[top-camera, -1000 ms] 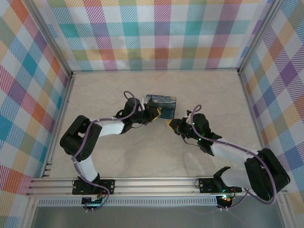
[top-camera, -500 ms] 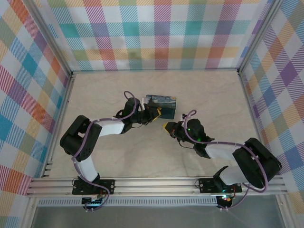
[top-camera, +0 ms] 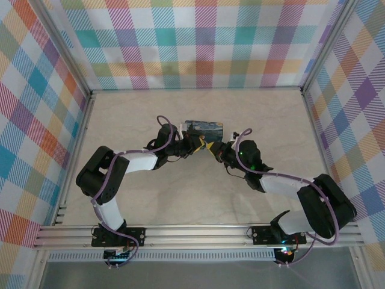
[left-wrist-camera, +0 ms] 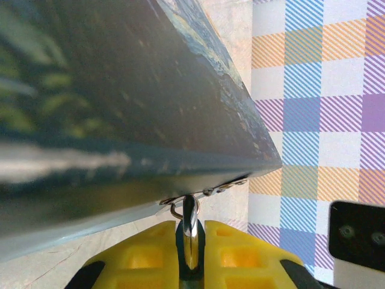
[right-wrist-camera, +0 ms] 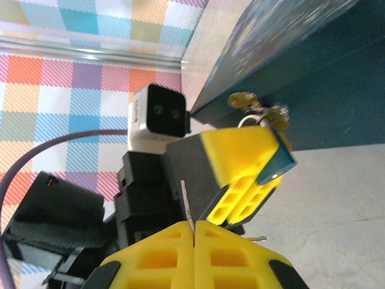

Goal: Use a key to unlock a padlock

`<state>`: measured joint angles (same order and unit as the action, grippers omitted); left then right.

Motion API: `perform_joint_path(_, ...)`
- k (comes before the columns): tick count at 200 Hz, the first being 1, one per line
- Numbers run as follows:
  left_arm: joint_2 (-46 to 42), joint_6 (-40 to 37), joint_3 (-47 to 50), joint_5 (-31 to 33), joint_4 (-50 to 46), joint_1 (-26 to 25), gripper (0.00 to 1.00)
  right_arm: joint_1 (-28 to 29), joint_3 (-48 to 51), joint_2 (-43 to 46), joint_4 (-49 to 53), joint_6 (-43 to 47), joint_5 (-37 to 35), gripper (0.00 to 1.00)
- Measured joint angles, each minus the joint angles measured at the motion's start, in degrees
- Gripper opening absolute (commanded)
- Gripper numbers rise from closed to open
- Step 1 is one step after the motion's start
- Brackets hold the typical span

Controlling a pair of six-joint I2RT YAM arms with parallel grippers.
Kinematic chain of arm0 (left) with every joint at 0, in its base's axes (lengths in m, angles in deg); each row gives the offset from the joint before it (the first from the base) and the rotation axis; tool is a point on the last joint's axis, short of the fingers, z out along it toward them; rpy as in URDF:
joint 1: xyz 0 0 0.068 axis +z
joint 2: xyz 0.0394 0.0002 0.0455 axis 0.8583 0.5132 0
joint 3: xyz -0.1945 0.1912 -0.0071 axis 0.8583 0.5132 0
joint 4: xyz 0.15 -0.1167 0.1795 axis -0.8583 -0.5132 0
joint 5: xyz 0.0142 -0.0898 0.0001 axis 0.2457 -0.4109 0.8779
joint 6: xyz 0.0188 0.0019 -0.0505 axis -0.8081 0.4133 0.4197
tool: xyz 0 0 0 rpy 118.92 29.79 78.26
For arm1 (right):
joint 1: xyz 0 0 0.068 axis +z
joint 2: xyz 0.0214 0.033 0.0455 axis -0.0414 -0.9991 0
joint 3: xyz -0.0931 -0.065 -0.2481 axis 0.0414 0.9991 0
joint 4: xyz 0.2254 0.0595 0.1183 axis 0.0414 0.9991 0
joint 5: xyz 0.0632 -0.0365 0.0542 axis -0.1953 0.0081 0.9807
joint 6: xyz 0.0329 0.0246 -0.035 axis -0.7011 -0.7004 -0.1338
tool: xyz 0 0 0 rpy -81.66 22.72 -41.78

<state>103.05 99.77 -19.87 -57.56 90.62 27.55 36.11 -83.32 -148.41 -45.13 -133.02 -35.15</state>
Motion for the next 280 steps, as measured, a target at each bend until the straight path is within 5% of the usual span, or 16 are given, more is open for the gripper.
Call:
perform_joint_path(151, 0.0, 0.2, 0.33, -0.33, 1.53, 0.0, 0.04, 1.88, 4.98, -21.0, -25.29, -7.82, 0.79, 0.0)
perform_joint_path(280, 0.57, 1.31, 0.35, -0.76, 2.99, 0.02, 0.03, 1.88, 6.8, -16.76, -27.98, -7.65, -0.74, 0.0)
